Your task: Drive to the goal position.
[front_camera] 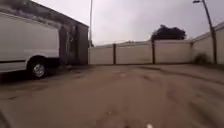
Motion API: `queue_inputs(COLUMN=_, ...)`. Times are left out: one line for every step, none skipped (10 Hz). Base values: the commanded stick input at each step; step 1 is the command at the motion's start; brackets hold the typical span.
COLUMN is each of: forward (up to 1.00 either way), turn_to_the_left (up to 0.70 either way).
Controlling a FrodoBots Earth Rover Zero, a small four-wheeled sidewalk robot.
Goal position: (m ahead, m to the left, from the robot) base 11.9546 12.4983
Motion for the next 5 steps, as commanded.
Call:
queue_inputs(forward=0.85, turn_to_the_left=0.05)
queue_inputs(forward=0.85, turn_to_the_left=0.05)
queue_inputs(forward=0.85, turn_to_the_left=0.05)
queue_inputs(forward=0.85, turn_to_the_left=0.05)
queue_inputs(forward=0.85, turn_to_the_left=0.05)
